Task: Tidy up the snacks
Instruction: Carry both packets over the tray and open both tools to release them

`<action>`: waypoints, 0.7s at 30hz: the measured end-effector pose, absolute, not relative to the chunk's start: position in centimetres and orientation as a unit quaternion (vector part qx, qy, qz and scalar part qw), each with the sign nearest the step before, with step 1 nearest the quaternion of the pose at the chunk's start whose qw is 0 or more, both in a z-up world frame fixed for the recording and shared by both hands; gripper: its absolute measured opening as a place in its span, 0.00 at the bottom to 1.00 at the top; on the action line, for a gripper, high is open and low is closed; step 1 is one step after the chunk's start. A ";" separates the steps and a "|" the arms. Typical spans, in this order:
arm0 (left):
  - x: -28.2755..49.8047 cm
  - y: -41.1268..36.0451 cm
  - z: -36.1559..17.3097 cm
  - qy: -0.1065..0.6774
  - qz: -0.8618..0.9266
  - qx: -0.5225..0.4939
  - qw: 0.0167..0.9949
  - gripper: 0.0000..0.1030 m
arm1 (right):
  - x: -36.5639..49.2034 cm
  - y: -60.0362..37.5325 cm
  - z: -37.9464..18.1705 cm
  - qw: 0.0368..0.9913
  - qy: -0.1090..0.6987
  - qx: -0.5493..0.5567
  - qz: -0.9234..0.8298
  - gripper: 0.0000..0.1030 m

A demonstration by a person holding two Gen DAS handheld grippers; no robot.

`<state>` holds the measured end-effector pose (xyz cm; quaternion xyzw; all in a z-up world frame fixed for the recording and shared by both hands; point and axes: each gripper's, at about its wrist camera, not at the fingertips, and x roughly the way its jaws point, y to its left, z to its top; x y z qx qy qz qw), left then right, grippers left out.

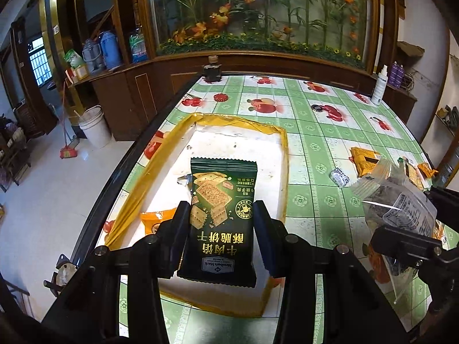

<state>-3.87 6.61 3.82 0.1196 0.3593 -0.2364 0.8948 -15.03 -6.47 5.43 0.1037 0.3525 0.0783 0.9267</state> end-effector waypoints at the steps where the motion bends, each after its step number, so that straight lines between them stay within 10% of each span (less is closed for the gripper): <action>1: -3.8 6.8 3.8 0.359 -0.235 0.119 0.895 0.41 | -14.7 -6.2 5.4 0.926 0.354 0.104 0.081 0.55; 21: 4.6 7.4 0.2 0.446 -0.195 0.089 0.869 0.41 | -2.3 -6.0 2.5 0.908 0.394 0.119 0.074 0.55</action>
